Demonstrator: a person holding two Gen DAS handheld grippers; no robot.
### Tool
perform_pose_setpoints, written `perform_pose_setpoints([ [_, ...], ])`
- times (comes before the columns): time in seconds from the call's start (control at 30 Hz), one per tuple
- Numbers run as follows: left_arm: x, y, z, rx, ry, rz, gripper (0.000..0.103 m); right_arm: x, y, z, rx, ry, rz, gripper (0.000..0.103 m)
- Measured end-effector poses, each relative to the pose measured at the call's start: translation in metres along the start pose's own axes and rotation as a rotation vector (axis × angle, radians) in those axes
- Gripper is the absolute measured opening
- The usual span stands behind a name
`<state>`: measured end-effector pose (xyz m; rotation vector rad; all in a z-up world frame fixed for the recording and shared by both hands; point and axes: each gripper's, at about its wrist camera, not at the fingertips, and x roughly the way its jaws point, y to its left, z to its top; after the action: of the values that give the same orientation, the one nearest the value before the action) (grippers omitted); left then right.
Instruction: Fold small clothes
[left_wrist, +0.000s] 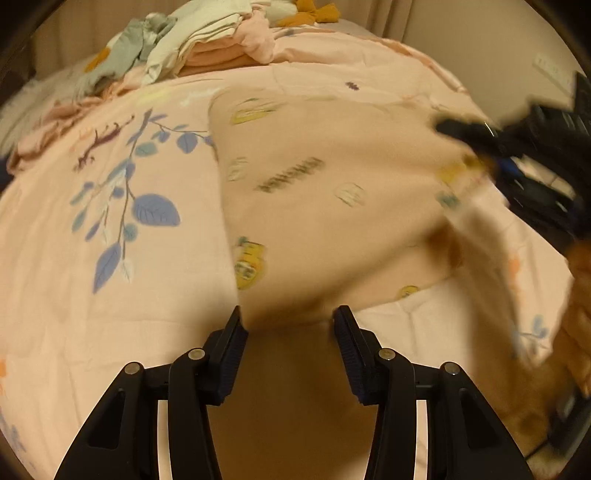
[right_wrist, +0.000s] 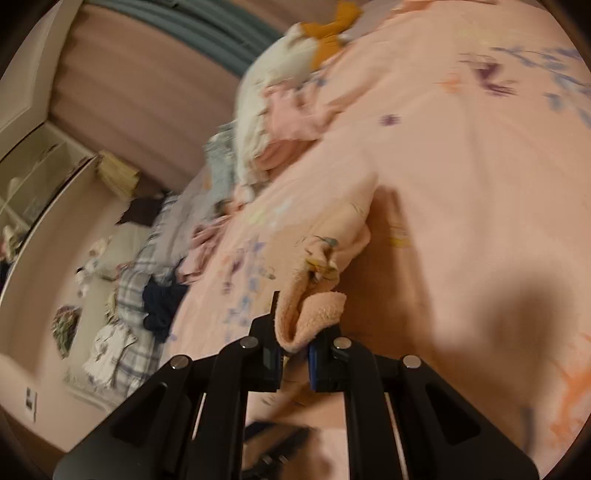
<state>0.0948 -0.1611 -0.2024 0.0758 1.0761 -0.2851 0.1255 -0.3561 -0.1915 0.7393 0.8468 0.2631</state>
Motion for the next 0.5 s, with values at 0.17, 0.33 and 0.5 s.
perform_pose_setpoints([
  [0.17,-0.001,0.015,0.004,-0.112,0.013,-0.035,0.047,0.011,-0.029,-0.018,0.054,0.059,-0.127,0.011],
  [0.33,-0.004,0.032,-0.006,-0.200,-0.018,0.047,0.049,0.009,-0.037,-0.025,0.087,0.074,-0.116,0.015],
  [0.5,-0.008,0.033,-0.011,-0.173,-0.029,0.055,0.049,0.000,-0.035,-0.029,0.046,0.081,-0.179,0.015],
])
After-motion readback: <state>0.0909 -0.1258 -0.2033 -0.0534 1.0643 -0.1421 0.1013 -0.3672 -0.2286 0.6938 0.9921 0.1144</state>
